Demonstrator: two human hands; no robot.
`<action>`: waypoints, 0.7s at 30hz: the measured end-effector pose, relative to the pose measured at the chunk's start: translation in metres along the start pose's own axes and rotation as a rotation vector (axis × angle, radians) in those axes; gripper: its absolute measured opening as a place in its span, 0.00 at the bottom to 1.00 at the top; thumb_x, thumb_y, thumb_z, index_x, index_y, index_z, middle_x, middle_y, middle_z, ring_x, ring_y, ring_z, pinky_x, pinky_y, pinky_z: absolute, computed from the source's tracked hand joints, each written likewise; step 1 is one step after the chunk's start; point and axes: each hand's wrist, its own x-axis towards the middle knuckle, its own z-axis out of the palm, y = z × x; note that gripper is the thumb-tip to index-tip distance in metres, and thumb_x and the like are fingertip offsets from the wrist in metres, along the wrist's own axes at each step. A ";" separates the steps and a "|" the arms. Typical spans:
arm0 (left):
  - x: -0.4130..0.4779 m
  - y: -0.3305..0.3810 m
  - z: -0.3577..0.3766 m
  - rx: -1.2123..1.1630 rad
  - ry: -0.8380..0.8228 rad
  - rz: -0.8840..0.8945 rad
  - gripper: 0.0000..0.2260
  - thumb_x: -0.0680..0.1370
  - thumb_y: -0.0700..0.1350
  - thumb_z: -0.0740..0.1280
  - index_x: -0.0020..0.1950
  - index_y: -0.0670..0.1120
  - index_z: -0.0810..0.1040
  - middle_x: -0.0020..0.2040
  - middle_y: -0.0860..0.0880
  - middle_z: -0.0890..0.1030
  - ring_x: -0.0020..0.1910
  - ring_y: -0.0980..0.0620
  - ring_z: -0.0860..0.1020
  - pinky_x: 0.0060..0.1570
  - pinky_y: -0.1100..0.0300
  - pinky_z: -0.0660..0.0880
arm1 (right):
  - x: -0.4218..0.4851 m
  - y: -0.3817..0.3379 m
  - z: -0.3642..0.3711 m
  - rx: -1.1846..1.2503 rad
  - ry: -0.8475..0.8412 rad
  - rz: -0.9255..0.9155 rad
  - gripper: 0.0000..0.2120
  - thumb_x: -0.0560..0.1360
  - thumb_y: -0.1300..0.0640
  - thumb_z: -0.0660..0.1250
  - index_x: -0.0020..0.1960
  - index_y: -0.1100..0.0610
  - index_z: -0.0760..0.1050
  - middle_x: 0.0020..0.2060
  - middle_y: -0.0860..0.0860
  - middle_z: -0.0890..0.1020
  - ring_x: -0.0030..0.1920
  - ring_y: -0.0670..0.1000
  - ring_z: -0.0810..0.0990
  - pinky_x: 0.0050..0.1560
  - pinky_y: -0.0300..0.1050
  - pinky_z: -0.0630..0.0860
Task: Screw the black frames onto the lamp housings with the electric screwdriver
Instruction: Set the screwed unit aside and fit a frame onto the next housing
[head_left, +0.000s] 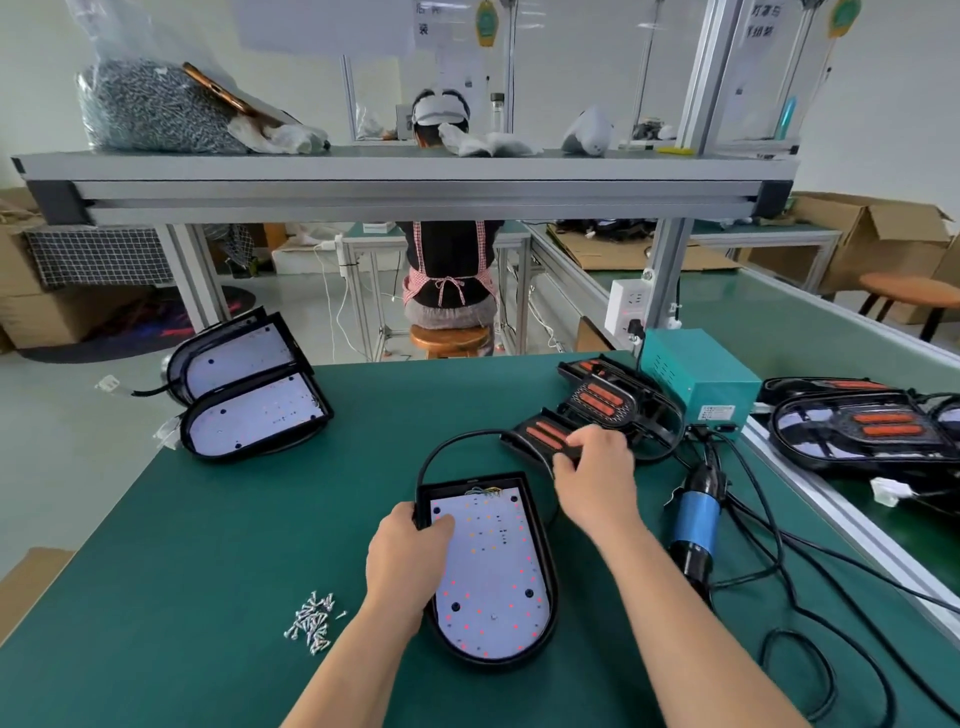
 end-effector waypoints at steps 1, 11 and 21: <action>0.001 0.000 0.001 -0.021 -0.001 -0.014 0.11 0.75 0.43 0.67 0.36 0.46 0.68 0.30 0.51 0.70 0.30 0.48 0.67 0.33 0.57 0.62 | 0.009 0.006 -0.005 -0.099 -0.016 0.018 0.15 0.80 0.55 0.66 0.66 0.56 0.73 0.64 0.57 0.72 0.64 0.59 0.70 0.64 0.54 0.70; 0.004 0.005 0.002 -0.051 0.020 -0.089 0.04 0.74 0.43 0.67 0.44 0.43 0.76 0.33 0.49 0.75 0.32 0.48 0.71 0.34 0.59 0.66 | 0.028 0.027 -0.009 -0.458 -0.153 -0.063 0.14 0.81 0.53 0.66 0.64 0.57 0.75 0.58 0.55 0.79 0.59 0.58 0.78 0.52 0.50 0.75; -0.005 0.003 0.000 -0.170 -0.035 -0.071 0.10 0.70 0.49 0.66 0.47 0.45 0.77 0.43 0.45 0.82 0.40 0.45 0.78 0.51 0.44 0.79 | 0.014 0.012 -0.048 -0.215 0.011 -0.031 0.07 0.78 0.51 0.67 0.48 0.55 0.75 0.42 0.51 0.80 0.42 0.56 0.76 0.41 0.45 0.70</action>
